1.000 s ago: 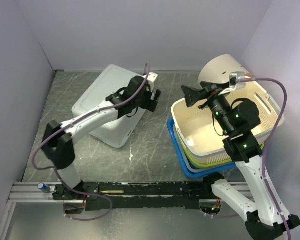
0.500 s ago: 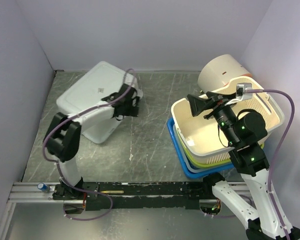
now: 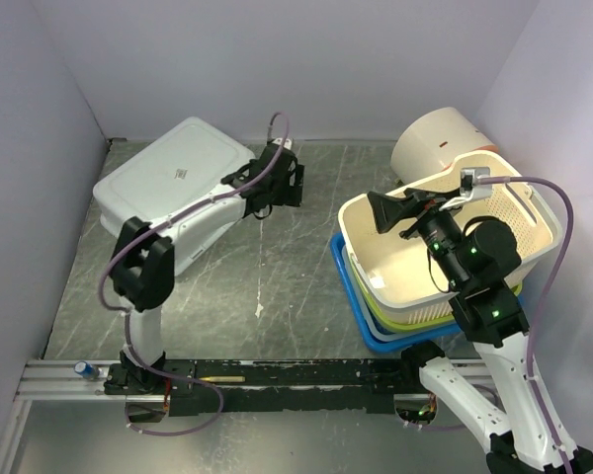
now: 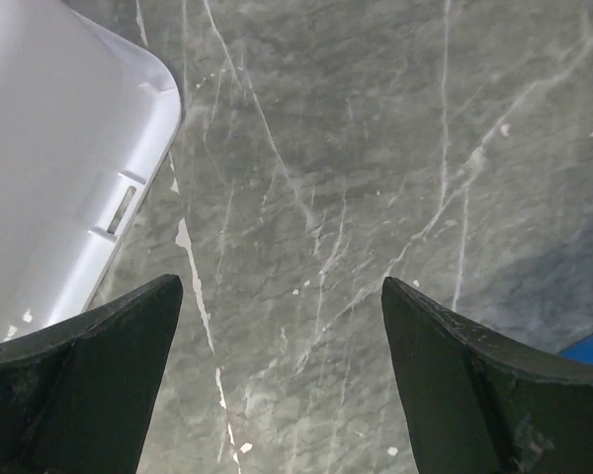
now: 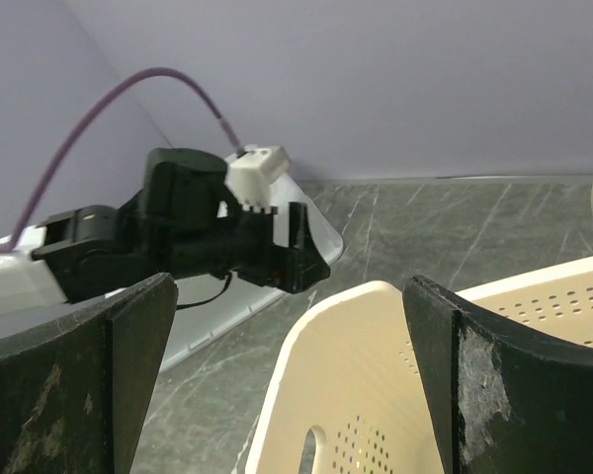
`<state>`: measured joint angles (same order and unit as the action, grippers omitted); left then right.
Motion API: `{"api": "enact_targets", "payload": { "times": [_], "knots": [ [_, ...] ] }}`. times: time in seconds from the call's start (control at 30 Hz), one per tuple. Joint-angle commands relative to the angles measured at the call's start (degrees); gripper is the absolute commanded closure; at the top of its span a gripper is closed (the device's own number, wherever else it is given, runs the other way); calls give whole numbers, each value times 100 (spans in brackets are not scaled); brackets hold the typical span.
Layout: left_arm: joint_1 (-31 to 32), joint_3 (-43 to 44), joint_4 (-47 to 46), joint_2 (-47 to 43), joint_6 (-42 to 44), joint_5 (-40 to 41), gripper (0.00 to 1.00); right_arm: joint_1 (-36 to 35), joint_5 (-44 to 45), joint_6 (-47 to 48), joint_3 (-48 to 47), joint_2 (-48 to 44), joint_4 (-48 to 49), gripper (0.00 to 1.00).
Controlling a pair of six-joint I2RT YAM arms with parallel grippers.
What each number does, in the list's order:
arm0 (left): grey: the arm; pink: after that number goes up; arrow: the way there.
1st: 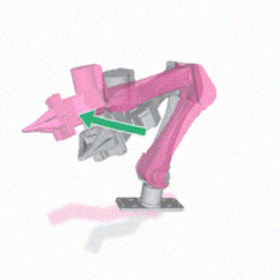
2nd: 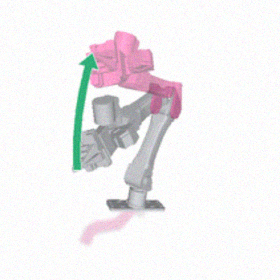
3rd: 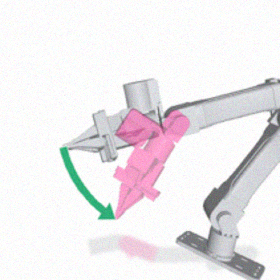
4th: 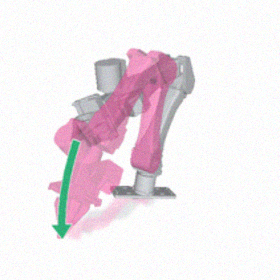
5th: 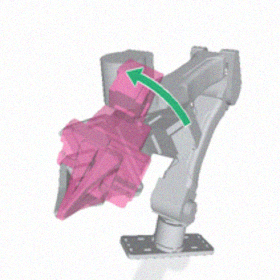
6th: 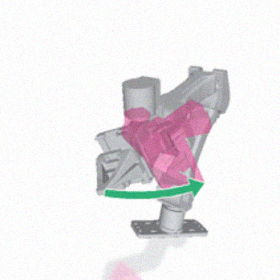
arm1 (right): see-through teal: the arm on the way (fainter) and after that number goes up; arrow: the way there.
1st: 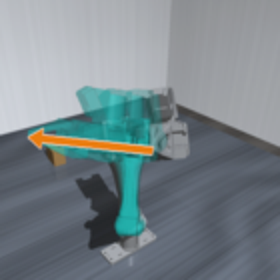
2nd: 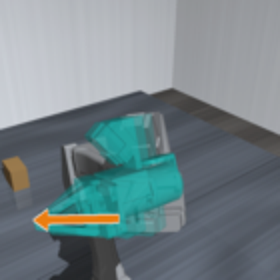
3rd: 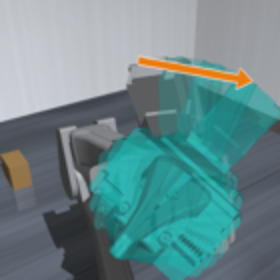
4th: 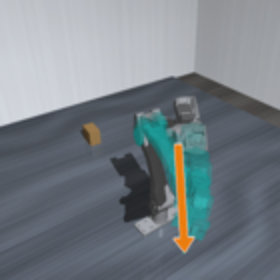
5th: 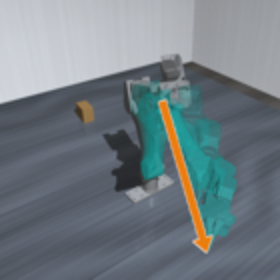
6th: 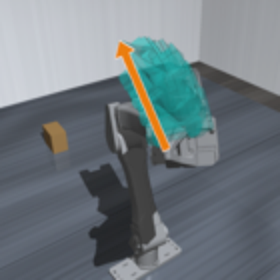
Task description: Turn the large container upside down
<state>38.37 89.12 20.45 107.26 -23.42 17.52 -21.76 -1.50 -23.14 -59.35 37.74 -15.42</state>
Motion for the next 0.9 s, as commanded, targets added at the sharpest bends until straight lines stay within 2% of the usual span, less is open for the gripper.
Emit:
{"api": "enact_targets", "payload": {
  "times": [0.0, 0.07, 0.2, 0.3, 0.4, 0.5, 0.7, 0.8, 0.87],
  "knots": [
    [-49, 757, 1319, 594, -94, 190, 6, -21, 19, -41, 21, -167, -164, 0],
    [-45, 368, 1594, 313, -287, 264, 6, -21, 68, 0, 60, -245, -205, 0],
    [-97, -1257, 1527, -860, -625, 341, 6, -21, 264, 93, 166, -291, -111, 0],
    [-322, -1809, 1885, -1394, -498, 16, 6, -16, 97, 267, 139, -157, -131, 0],
    [-777, -2090, 2380, -1829, -405, 11, 6, -21, -85, 381, -47, 41, -360, 0],
    [-1495, -2291, 2278, -2144, -265, 25, 6, -21, 87, 191, 8, 25, -287, 0],
    [-2458, -1987, 2213, -1971, -65, 547, 6, -21, 234, -24, 165, -199, 21, 0],
    [-3127, -1982, 1878, -1978, -108, 584, 6, -21, 311, 30, 165, -210, -33, 0],
    [-3211, -1860, 1730, -2024, -107, 822, 6, -21, 302, 42, 146, -196, -29, 0]
  ]
}}
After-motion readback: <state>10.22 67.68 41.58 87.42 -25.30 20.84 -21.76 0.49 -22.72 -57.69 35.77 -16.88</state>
